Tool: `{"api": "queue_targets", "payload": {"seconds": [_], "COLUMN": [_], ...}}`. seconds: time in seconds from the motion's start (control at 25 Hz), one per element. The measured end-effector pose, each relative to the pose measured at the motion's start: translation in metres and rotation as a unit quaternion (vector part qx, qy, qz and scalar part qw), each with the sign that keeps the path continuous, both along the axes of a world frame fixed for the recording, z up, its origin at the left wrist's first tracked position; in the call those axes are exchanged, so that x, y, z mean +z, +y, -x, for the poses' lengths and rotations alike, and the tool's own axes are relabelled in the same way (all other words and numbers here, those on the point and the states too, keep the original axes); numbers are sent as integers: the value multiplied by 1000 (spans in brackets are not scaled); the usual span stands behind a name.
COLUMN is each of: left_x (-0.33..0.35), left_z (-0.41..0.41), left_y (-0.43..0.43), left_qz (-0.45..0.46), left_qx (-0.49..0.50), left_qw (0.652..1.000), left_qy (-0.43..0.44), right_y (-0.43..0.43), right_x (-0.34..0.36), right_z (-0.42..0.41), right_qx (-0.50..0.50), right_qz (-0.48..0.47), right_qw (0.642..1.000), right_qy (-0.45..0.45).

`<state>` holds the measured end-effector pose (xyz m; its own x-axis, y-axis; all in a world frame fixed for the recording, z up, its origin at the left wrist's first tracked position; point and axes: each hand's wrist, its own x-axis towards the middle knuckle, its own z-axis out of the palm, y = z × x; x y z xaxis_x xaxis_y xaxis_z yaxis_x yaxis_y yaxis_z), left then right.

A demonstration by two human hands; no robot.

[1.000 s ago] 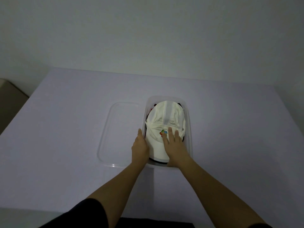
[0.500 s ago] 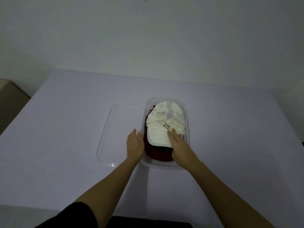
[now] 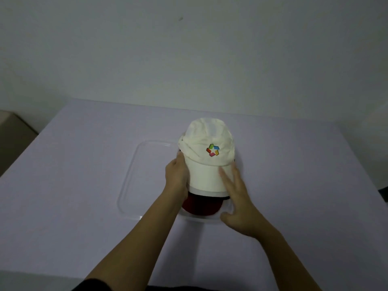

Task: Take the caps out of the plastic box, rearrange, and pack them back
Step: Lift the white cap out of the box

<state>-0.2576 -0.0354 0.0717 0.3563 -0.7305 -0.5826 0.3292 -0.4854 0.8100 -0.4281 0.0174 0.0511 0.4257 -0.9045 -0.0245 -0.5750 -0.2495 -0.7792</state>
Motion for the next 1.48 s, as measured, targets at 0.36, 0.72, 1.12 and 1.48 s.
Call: {"api": "queue_targets", "payload": {"seconds": [0.36,0.72,1.12,1.48], "left_x": [6,-12,4,27], "left_z": [-23,19,-6,-5], "left_y": [13,31,18,10], "left_qz": [167,198,246,192], "left_qx": [-232,-127,-128,-195], "left_qw": [955,901,959,958], "left_qy": [76,-365,64,85], "right_y": [-32,-18,-25,-33], "right_x": [21,4,13,43], "right_z": [15,-7,23,19], "right_qx": [-252,-373,-178,-306], "right_qz": [-179,40,-142,-98], "right_qw": [883,922,890,855], "right_qy": [-353,-92,-396,-407]}}
